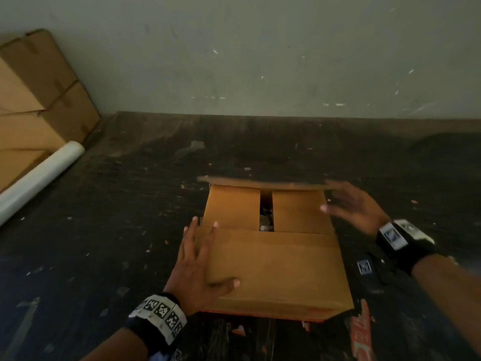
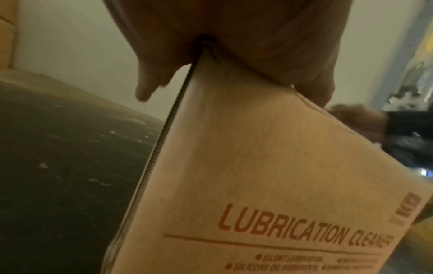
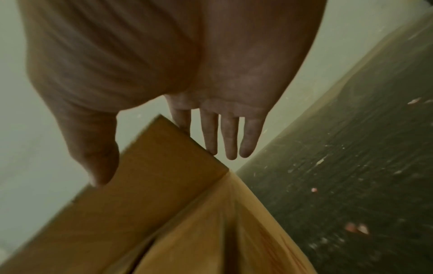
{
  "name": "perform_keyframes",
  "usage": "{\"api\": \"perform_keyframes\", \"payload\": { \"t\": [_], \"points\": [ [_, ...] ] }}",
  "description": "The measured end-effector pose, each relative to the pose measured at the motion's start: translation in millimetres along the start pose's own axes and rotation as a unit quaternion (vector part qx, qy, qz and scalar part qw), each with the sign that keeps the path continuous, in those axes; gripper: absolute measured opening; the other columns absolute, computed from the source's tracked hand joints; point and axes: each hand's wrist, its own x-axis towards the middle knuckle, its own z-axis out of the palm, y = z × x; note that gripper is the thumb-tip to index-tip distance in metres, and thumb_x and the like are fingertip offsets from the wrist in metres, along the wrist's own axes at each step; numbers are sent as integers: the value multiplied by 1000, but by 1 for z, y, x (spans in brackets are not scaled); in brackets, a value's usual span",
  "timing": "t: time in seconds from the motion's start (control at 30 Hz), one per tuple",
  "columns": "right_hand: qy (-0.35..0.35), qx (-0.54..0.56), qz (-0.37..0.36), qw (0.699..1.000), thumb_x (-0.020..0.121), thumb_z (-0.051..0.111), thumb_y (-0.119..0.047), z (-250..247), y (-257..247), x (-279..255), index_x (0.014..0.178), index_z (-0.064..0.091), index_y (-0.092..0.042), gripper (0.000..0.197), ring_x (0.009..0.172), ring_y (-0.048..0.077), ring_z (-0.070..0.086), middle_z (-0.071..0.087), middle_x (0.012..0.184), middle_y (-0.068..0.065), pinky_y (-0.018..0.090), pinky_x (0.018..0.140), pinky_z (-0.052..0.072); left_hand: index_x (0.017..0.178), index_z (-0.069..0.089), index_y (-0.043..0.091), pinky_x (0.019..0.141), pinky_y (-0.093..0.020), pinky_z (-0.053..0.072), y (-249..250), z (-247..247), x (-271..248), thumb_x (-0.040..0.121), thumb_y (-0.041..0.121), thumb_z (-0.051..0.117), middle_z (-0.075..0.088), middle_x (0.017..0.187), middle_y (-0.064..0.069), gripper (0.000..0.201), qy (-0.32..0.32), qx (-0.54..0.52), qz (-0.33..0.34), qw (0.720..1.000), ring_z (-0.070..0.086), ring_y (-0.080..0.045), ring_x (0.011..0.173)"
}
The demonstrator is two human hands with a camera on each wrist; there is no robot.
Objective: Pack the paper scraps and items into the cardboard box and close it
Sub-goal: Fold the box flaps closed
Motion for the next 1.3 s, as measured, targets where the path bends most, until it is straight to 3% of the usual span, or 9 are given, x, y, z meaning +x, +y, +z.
{"api": "perform_keyframes", "payload": {
  "t": [0.07, 0.1, 0.23, 0.33, 0.43, 0.67, 0.77, 0.9, 1.3],
  "points": [
    [-47, -75, 8, 996, 57, 70, -84, 11, 15, -27, 139, 39, -59, 91, 135, 14, 42, 36, 155, -12, 43, 111, 37, 140, -38, 58, 111, -57, 42, 1, -4, 2, 56, 84, 73, -25, 164, 4, 141, -17, -52, -46, 997, 23, -37, 150],
    [-75, -109, 18, 991, 55, 66, -88, 18, 22, -39, 141, 32, -62, 96, 137, 16, 38, 27, 159, -11, 42, 111, 35, 139, -38, 59, 107, -59, 45, 1, -8, 6, 53, 83, 76, -11, 167, 0, 144, -27, -67, -64, 995, 35, -36, 145],
    [-121, -116, 86, 982, 67, 63, -83, 50, 41, -67, 136, -3, -77, 96, 143, 29, 33, 13, 165, -3, 52, 115, 31, 136, -37, 64, 114, -62, 32, -6, -19, 32, 51, 90, 71, 18, 167, -5, 139, -80, -97, -109, 986, 37, -36, 144],
    [-77, -69, 114, 988, 78, 62, -72, 67, 37, -73, 137, -6, -76, 90, 138, 34, 40, 19, 164, 1, 50, 113, 33, 135, -36, 66, 117, -58, 31, -9, -19, 38, 55, 93, 64, 28, 165, -9, 131, -95, -100, -121, 983, 40, -37, 143],
    [-48, -60, 110, 991, 79, 61, -71, 74, 30, -78, 138, -5, -75, 88, 136, 36, 41, 23, 163, 3, 52, 111, 34, 136, -36, 66, 117, -57, 31, -10, -22, 34, 60, 90, 64, 29, 164, -9, 128, -97, -90, -126, 983, 39, -39, 142],
    [-68, -57, 81, 993, 82, 62, -67, 96, 1, -78, 142, -7, -70, 91, 137, 33, 40, 25, 162, 0, 49, 110, 34, 134, -37, 66, 115, -58, 34, -33, -50, 2, 65, 84, 66, 27, 165, -8, 125, -82, -92, -142, 982, 41, -40, 141],
    [-76, -54, 58, 994, 79, 61, -72, 112, -10, -74, 138, -7, -74, 91, 137, 32, 41, 26, 161, -2, 50, 112, 34, 135, -34, 68, 115, -59, 35, -47, -66, -9, 56, 92, 64, 29, 164, -7, 128, -69, -99, -148, 982, 43, -39, 140],
    [-89, -60, 45, 993, 73, 59, -79, 132, -10, -73, 136, -10, -76, 94, 136, 30, 44, 30, 160, -3, 51, 113, 35, 135, -35, 68, 113, -55, 39, -62, -68, -23, 65, 83, 68, 33, 162, -7, 125, -73, -102, -152, 980, 51, -33, 134],
    [-67, -79, 58, 993, 73, 54, -83, 153, -7, -82, 133, -19, -75, 95, 142, 33, 36, 19, 164, -4, 57, 115, 30, 134, -40, 64, 111, -51, 43, -70, -68, -18, 68, 83, 65, 36, 159, -9, 124, -118, -67, -149, 979, 57, -28, 128]
  ]
}}
